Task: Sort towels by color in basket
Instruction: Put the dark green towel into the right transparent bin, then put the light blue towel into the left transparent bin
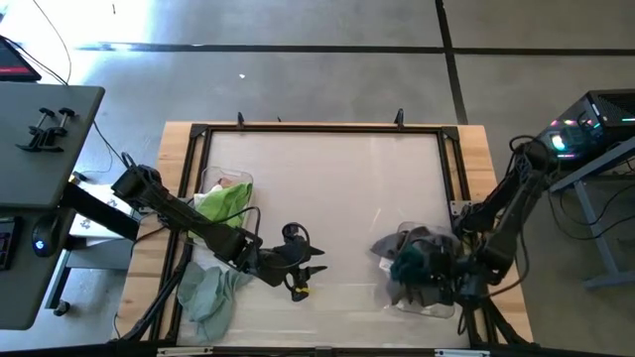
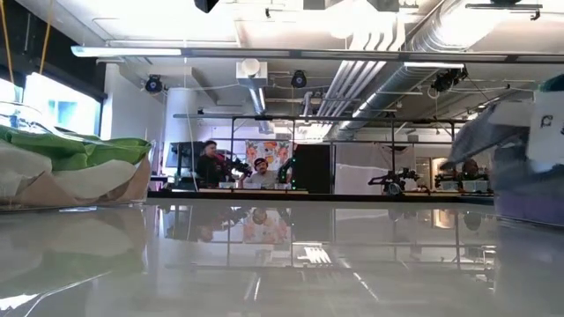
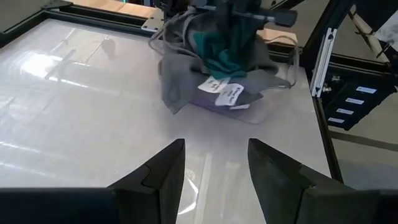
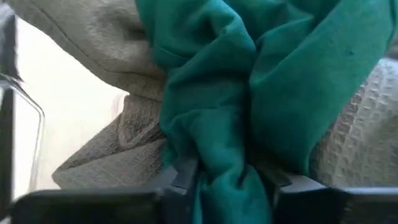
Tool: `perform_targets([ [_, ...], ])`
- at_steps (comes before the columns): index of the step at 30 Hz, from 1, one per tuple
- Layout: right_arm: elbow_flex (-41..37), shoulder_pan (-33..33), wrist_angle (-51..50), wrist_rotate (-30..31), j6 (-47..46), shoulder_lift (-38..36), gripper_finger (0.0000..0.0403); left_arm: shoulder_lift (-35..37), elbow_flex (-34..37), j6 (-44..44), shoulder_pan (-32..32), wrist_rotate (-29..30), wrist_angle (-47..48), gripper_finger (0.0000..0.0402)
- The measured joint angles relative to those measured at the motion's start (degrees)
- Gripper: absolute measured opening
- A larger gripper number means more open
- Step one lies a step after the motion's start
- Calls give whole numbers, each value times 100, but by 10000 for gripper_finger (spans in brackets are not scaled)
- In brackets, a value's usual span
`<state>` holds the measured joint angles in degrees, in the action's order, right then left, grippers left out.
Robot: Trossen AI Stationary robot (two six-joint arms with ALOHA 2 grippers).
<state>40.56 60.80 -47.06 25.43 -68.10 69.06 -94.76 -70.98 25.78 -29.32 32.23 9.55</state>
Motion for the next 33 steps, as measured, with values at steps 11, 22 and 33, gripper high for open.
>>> perform_targets([
  [11,704,-57,-615,-208,562,-147,232,-2,0,-94,-33,-4,-78,163],
  [22,2504,-55,-1649,159,1276,-328,252,-7,0,-96,-35,-7,-82,163],
  [33,1594,-586,810,987,4106,-328,252,-7,0,-96,-35,-7,40,163],
])
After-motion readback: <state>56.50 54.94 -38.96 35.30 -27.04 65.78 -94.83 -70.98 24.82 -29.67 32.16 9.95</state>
